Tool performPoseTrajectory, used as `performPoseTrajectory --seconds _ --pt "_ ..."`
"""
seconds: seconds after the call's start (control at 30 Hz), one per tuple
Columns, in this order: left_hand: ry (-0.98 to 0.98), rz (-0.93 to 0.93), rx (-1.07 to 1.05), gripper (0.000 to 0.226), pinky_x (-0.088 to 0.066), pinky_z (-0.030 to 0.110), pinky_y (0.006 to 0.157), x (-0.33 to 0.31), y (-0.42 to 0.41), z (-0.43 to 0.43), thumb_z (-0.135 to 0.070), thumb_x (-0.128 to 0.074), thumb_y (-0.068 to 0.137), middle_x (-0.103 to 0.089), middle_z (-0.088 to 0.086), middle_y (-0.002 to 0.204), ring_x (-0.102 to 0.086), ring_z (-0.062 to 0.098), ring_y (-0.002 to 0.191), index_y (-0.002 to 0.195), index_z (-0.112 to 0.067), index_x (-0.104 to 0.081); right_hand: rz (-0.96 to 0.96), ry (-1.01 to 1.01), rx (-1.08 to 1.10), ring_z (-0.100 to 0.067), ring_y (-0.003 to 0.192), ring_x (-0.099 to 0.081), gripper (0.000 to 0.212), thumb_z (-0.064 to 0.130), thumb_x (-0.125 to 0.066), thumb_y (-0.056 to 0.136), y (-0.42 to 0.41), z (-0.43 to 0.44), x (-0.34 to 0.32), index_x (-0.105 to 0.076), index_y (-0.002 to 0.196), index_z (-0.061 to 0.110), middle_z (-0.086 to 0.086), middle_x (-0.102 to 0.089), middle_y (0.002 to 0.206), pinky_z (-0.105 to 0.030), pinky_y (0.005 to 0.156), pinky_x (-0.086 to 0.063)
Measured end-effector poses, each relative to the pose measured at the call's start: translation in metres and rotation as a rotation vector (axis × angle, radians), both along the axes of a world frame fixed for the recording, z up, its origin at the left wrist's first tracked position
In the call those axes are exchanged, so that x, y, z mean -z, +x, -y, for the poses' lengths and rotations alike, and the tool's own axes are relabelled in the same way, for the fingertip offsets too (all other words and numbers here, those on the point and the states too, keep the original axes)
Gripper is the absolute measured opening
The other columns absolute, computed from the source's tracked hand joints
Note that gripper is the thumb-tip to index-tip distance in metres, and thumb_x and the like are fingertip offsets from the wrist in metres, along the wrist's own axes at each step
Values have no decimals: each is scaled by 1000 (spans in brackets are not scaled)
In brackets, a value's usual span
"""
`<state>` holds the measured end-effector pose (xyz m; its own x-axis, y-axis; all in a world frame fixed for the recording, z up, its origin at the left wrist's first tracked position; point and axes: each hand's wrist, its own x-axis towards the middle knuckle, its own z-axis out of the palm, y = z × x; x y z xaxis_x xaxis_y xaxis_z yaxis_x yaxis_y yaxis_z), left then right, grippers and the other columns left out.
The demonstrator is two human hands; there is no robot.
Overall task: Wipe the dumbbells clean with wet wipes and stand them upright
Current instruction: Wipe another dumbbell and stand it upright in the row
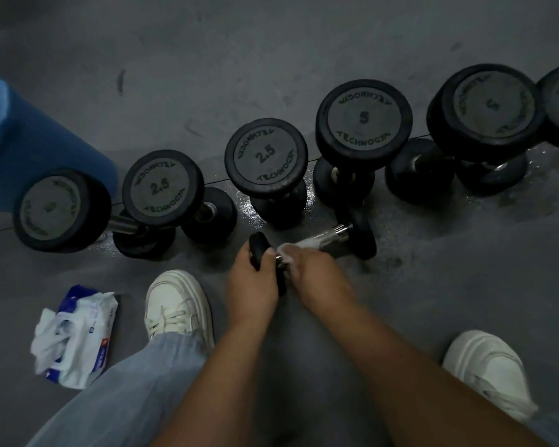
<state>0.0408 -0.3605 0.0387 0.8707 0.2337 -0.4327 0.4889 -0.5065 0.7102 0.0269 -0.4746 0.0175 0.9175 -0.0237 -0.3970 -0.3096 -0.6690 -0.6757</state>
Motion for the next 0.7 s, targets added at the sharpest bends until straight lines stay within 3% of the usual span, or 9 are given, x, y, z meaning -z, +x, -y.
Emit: performPoseTrajectory --seconds 0.13,0.17,0.23,0.3,0.37,0.47,0.5,0.63,0.7 --pt "14 4 -11 32 -49 33 93 0 0 0 -31 -61 94 -71 0 108 -65 17 102 123 -18 -64 96 -24 495 -25 94 -67 35 28 -42 86 6 27 1 -65 112 25 -4 -72 98 -37 83 -53" --pt "13 5 -14 32 -49 32 92 0 0 1 -31 -61 95 -71 -1 107 -65 17 101 123 -18 -64 67 -72 478 -27 94 -67 34 26 -43 88 4 27 -1 -62 116 29 -3 -71 100 -36 83 -53" --pt "-3 7 -20 29 -49 30 88 -1 0 1 -30 -61 94 -71 -1 104 -65 17 98 121 -19 -65 -74 -146 205 -30 98 -66 37 23 -43 93 1 10 -6 -47 128 35 -6 -68 109 -34 82 -51" --pt "-13 9 -22 26 -49 29 85 -1 0 0 -29 -62 94 -71 -2 101 -66 16 96 118 -19 -66 -128 -24 -38 -31 102 -64 43 23 -43 93 -7 -8 -6 -38 133 36 -9 -65 116 -36 86 -51" --pt "-23 9 -25 26 -49 29 85 0 0 0 -28 -62 94 -72 -2 102 -66 16 97 118 -19 -66 -61 66 74 -27 99 -64 34 22 -44 93 -5 -3 -8 -50 125 30 -7 -67 111 -33 85 -51" --pt "-15 13 -30 32 -51 34 92 2 -2 0 -31 -62 94 -72 -1 107 -66 17 101 123 -19 -64 -27 148 505 -15 95 -62 33 13 -46 94 -3 16 -11 -62 121 23 -3 -69 106 -18 79 -42" --pt "-8 9 -31 32 -51 34 92 1 -2 1 -31 -62 94 -72 0 107 -66 17 101 123 -19 -64 -59 163 512 -15 94 -62 32 14 -46 96 -3 14 -13 -62 122 23 -2 -68 103 -17 76 -40" --pt "-21 -10 -25 23 -52 36 89 -4 -4 0 -27 -63 93 -72 -1 100 -67 18 96 115 -22 -65 -163 197 129 -23 88 -64 21 24 -44 96 0 -15 -16 -60 110 20 -8 -68 95 -28 76 -49" --pt "-40 -34 -15 26 -52 38 92 -6 -8 0 -26 -64 92 -72 -1 102 -67 18 98 118 -22 -63 -176 268 311 -24 89 -64 26 17 -47 94 5 -6 -17 -66 111 23 -10 -69 98 -26 78 -47"
